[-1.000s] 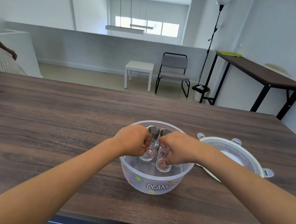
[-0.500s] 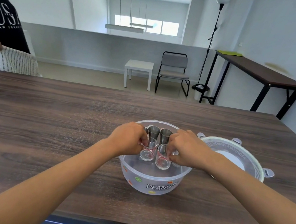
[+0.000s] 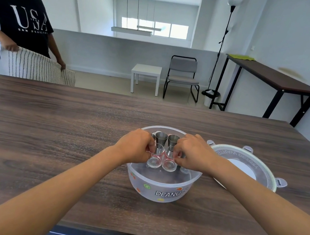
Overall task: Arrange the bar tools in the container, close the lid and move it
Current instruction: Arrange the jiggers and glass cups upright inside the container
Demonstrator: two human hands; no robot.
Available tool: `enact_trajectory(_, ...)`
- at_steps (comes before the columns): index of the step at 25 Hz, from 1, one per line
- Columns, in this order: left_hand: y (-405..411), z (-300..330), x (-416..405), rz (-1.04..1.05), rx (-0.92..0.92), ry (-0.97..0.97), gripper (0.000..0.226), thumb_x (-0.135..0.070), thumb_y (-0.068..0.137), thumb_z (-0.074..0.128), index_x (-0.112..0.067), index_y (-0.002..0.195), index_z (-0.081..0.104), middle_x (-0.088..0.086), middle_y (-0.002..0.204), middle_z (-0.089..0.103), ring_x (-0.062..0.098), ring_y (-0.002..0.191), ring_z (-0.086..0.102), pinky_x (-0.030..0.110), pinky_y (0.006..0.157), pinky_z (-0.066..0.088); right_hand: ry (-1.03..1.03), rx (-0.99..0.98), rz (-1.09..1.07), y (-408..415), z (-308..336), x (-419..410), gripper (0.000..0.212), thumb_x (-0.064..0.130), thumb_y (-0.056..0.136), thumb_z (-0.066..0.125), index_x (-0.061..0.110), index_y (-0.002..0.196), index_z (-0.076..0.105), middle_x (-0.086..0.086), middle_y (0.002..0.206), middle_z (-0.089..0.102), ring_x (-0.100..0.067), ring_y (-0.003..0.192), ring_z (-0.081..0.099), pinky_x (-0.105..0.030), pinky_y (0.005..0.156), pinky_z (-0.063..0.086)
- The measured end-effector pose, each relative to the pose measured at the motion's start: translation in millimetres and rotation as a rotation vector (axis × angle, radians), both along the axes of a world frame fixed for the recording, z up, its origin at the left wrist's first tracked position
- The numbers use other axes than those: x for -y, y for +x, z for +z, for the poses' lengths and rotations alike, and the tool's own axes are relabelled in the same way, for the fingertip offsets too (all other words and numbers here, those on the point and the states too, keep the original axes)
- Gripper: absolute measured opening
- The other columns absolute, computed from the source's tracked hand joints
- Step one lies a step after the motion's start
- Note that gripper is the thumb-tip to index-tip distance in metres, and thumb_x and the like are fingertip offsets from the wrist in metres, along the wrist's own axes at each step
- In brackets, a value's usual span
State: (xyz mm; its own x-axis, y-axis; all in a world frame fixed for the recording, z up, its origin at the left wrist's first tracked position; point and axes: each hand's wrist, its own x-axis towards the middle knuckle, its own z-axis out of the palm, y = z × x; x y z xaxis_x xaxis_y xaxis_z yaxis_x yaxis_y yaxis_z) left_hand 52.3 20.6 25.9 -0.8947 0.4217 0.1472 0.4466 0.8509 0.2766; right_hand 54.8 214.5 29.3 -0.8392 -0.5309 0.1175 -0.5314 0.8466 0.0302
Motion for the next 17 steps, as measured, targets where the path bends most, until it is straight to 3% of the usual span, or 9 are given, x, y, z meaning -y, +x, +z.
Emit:
enact_trajectory(7,-0.9,2.6,2.9,-0.011,0.029,-0.018,0.020,-0.007,0.071,0.058,-0.010,0.081,0.075,0.006,0.085,0.074,0.022,0.078,0.065,0.032,0.073,0.054,-0.021,-0.076,-0.009,-6.1,-6.4,9.2,0.014,0.028,0.080,0.057,0.023,0.085,0.070,0.006,0.092,0.068,-0.018,0.098,0.053,-0.028,0.074,0.026)
enact_trajectory(11,-0.5,9.0,2.2,-0.018,0.053,-0.010,0.020,-0.005,0.071,0.059,-0.008,0.082,0.075,0.006,0.084,0.075,0.019,0.078,0.067,0.025,0.071,0.053,-0.055,-0.023,-0.033,-6.5,-4.9,6.2,0.018,0.031,0.079,0.060,0.024,0.093,0.068,0.006,0.096,0.068,-0.018,0.100,0.053,-0.029,0.076,0.032)
enact_trajectory(14,-4.2,19.9,-4.6,-0.035,0.062,0.037,0.017,-0.005,0.073,0.060,-0.007,0.081,0.075,0.006,0.082,0.076,0.016,0.076,0.068,0.024,0.071,0.054,-0.213,0.059,-0.057,-1.8,4.5,-5.2,0.022,0.028,0.080,0.064,0.020,0.099,0.069,0.000,0.098,0.068,-0.020,0.096,0.058,-0.033,0.083,0.044)
enact_trajectory(17,-10.8,27.1,-23.2,-0.069,0.040,0.072,0.015,-0.010,0.075,0.061,-0.006,0.079,0.074,0.007,0.080,0.075,0.018,0.074,0.068,0.026,0.071,0.055,-0.438,0.087,-0.119,3.5,13.0,-24.1,0.018,0.023,0.083,0.062,0.015,0.097,0.070,-0.003,0.098,0.068,-0.020,0.095,0.060,-0.028,0.080,0.043)
